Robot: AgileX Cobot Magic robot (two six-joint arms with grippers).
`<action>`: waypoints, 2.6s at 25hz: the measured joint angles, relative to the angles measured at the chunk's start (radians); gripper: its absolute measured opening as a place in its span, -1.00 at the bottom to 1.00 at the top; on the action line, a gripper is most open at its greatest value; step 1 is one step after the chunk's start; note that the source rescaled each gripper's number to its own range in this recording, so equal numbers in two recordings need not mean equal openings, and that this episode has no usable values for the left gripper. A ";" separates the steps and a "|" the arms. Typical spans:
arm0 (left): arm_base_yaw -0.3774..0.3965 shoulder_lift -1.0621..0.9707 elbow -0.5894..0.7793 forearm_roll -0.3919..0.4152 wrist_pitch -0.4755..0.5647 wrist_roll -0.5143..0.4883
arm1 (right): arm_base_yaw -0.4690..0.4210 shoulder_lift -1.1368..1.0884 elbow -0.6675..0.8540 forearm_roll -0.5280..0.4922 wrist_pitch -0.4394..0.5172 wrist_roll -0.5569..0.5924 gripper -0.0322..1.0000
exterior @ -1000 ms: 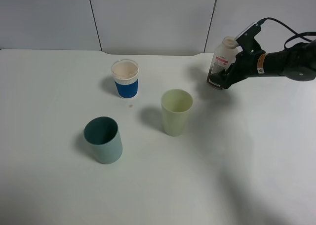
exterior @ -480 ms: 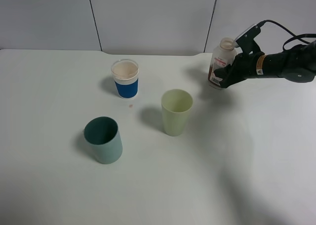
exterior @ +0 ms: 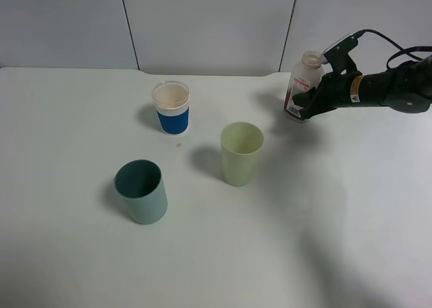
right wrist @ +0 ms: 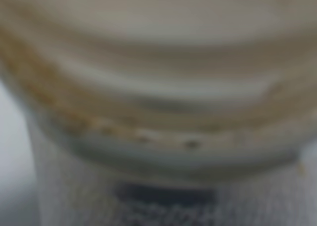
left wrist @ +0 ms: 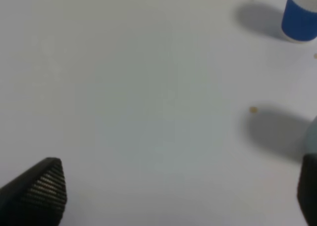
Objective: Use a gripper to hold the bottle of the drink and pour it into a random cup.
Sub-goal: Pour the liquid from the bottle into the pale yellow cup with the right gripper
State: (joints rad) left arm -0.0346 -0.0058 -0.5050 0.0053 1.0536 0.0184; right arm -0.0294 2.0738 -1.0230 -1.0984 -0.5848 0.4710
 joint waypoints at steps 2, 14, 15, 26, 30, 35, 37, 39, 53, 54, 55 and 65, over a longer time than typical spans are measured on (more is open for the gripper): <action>0.000 0.000 0.000 0.000 0.000 0.000 | 0.000 -0.015 0.001 0.000 -0.010 0.024 -0.93; 0.000 0.000 0.000 0.000 0.000 0.000 | 0.024 -0.141 0.001 -0.123 -0.034 0.171 -0.93; 0.000 0.000 0.000 0.000 0.000 0.000 | 0.032 -0.151 0.001 -0.138 -0.022 0.186 -0.93; 0.000 0.000 0.000 0.000 0.000 0.000 | 0.139 -0.274 0.001 -0.187 0.126 0.271 -0.93; 0.000 0.000 0.000 0.000 0.000 0.000 | 0.179 -0.286 0.001 -0.231 0.162 0.271 -0.93; 0.000 0.000 0.000 0.000 0.000 0.000 | 0.204 -0.295 0.002 -0.319 0.179 0.271 -0.93; 0.000 0.000 0.000 0.000 0.000 0.000 | 0.214 -0.295 0.002 -0.339 0.188 0.271 -0.93; 0.000 0.000 0.000 0.000 0.000 0.000 | 0.230 -0.295 0.002 -0.360 0.192 0.270 -0.93; 0.000 0.000 0.000 0.000 0.000 0.000 | 0.371 -0.295 0.002 -0.510 0.321 0.192 -0.93; 0.000 0.000 0.000 -0.005 0.000 0.000 | 0.377 -0.295 0.002 -0.539 0.321 0.194 -0.93; 0.000 0.000 0.000 0.000 0.000 0.000 | 0.381 -0.295 0.002 -0.562 0.321 0.196 -0.93; 0.000 0.000 0.000 0.000 0.000 0.000 | 0.388 -0.295 0.002 -0.636 0.272 0.210 -0.93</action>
State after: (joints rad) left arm -0.0346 -0.0058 -0.5050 0.0053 1.0536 0.0184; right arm 0.3588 1.7788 -1.0213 -1.7342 -0.3130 0.6814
